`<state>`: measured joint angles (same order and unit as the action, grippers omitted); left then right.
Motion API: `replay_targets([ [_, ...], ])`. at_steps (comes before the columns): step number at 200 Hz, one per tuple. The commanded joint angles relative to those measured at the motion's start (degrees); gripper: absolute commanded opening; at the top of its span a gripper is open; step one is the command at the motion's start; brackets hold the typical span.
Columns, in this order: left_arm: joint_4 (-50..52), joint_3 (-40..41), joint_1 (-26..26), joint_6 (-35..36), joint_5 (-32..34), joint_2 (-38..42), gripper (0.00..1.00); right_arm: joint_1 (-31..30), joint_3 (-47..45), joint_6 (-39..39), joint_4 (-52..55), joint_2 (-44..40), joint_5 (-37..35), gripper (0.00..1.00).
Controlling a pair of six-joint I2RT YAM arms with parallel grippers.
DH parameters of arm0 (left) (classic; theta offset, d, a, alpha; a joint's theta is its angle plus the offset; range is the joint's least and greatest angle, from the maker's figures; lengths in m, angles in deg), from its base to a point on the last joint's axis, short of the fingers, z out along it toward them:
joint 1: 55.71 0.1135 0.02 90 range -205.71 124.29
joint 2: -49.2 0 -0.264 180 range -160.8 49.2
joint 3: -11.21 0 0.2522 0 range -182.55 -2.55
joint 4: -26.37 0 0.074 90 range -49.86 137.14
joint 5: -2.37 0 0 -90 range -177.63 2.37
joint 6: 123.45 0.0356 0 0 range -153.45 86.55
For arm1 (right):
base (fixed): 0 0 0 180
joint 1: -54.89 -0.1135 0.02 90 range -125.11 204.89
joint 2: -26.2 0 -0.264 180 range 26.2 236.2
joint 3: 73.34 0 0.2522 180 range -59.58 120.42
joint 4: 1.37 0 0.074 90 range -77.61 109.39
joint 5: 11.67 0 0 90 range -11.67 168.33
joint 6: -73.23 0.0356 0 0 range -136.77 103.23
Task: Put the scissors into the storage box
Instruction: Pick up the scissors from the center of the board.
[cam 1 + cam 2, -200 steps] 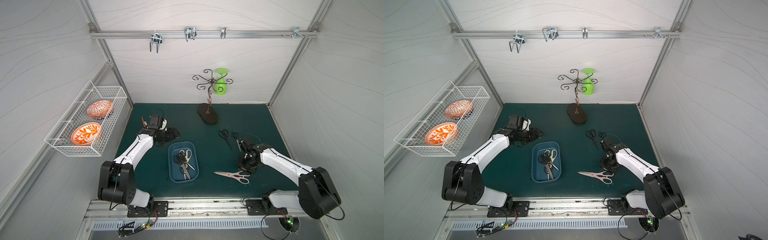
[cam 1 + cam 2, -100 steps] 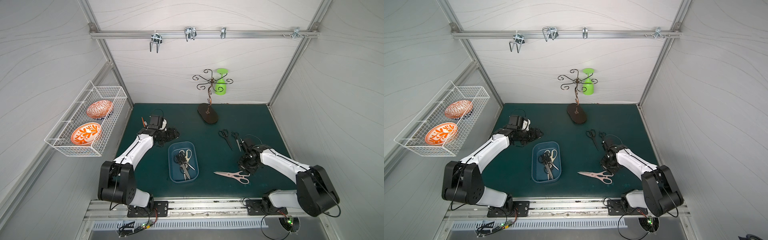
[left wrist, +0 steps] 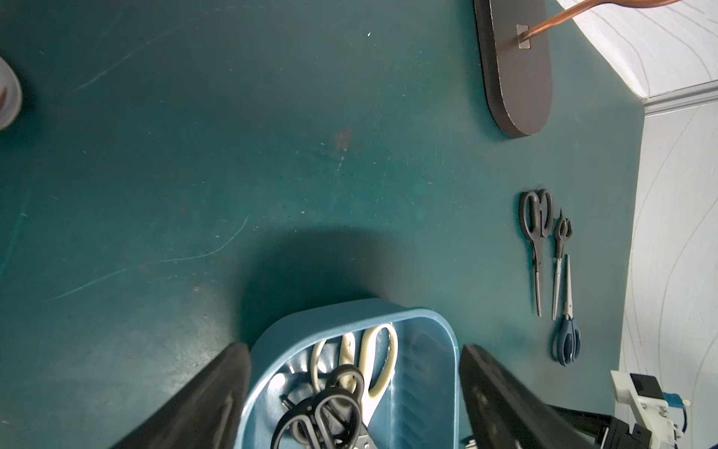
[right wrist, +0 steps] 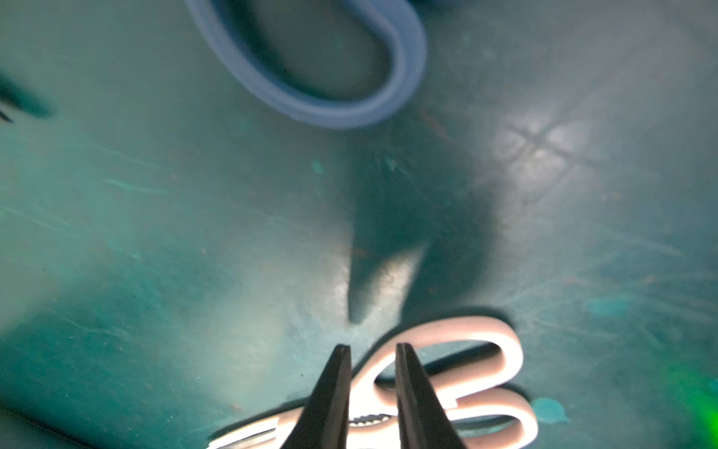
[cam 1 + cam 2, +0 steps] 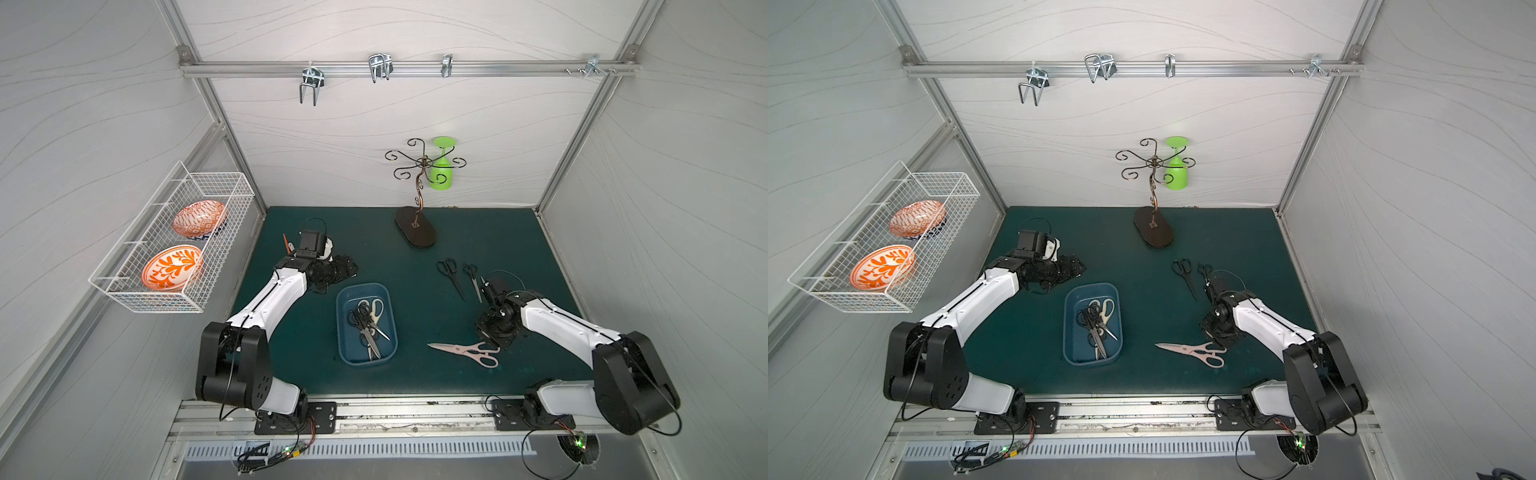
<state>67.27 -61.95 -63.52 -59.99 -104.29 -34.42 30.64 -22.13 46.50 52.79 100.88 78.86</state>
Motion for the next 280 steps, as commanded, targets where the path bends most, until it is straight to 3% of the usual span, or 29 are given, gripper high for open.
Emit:
replay_targets([
  [1, 0.26, -1.16, 0.23, 0.97, 0.58, 0.38, 0.89, 0.13, -1.82, 2.02, 2.42, -2.65, 0.19, 0.25],
  [36, 0.17, -1.06, 0.25, 0.88, 0.64, 0.55, 0.89, -0.01, -3.12, 3.56, 1.04, -3.81, 1.03, 0.26],
  [155, 0.47, -1.07, 0.19, 1.14, 1.47, 1.00, 0.89, 0.08, -1.12, 1.64, -3.11, 7.46, 0.54, 0.27],
  [218, 0.90, -1.30, 0.21, 1.41, 2.23, 0.91, 0.89, -0.28, -0.96, 3.94, -4.59, 10.09, 0.78, 0.09],
  [231, 0.86, -1.34, 0.22, 1.41, 2.25, 0.74, 0.89, -0.36, -1.33, 4.78, -5.06, 9.58, 0.53, 0.00],
  [280, 1.12, -1.51, 0.20, 1.49, 2.68, 0.29, 0.89, -0.53, -1.91, 6.19, -7.95, 7.77, 1.09, 0.00],
])
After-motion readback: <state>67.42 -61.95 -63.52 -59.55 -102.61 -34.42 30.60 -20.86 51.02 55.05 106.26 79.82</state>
